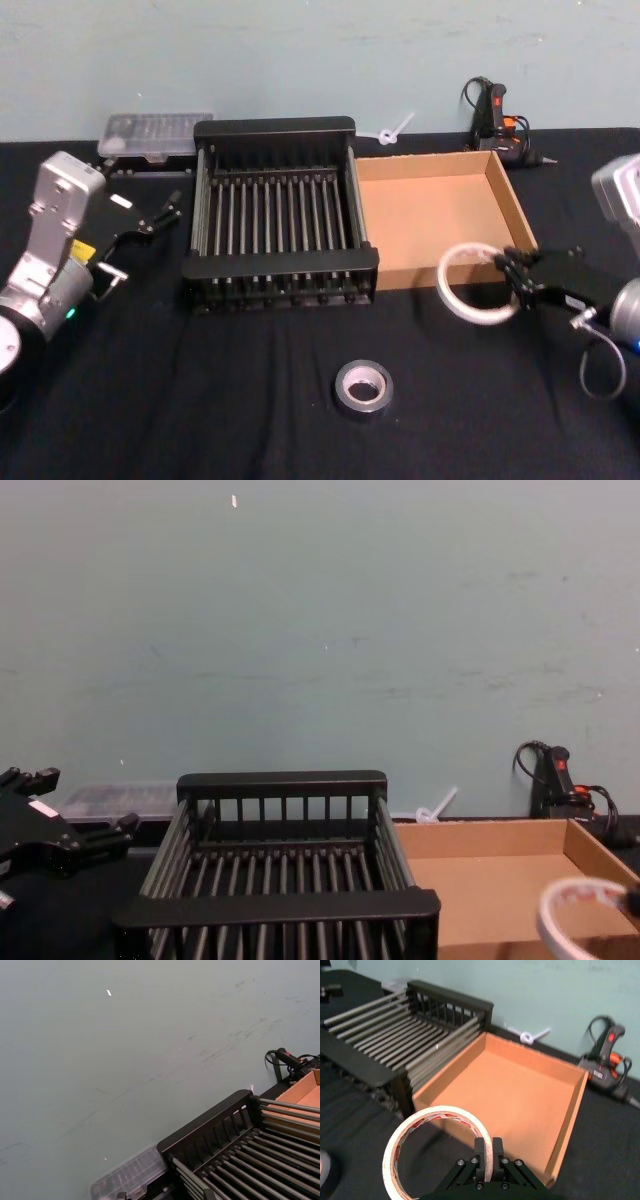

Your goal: Pick up the white tape and place it into the black box , Pick up the silver tape and place it into the brown box.

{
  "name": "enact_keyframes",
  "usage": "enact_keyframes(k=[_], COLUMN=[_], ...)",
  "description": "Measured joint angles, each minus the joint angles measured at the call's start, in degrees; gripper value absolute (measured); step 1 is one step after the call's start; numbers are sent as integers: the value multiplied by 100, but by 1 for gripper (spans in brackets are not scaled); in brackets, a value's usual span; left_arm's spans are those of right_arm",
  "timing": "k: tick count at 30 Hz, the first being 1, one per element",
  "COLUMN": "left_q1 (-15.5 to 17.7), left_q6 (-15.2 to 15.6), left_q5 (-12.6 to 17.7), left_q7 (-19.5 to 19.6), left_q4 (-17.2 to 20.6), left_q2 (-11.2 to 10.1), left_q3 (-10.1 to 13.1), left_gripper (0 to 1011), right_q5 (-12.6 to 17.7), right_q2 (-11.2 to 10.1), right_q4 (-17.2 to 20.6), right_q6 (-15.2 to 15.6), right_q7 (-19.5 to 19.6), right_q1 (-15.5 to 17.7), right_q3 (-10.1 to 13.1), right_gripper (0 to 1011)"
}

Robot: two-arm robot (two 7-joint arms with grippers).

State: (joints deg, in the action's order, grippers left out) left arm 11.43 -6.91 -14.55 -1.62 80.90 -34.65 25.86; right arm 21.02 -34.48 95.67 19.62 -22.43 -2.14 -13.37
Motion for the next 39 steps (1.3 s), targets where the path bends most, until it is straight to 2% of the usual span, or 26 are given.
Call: enact_keyframes(k=[8,22,39], left_q1=[0,0,0], left_q6=[0,0,0], left_q5=[0,0,0], left_q7=[0,0,0], left_q4=[0,0,0], left_q2=[0,0,0], left_q3=[0,0,0], left_gripper=[1001,1001,1001], right_q5=[-233,-647,-938], right_q2=[217,943,1536], right_q4=[-282,-1055,-1654], right_q6=[-90,-232,-178], right_q7=[108,211,104], right_q1=[-570,-1504,-2175], right_q3=[-267,-695,-1068], right_gripper=[97,97,97])
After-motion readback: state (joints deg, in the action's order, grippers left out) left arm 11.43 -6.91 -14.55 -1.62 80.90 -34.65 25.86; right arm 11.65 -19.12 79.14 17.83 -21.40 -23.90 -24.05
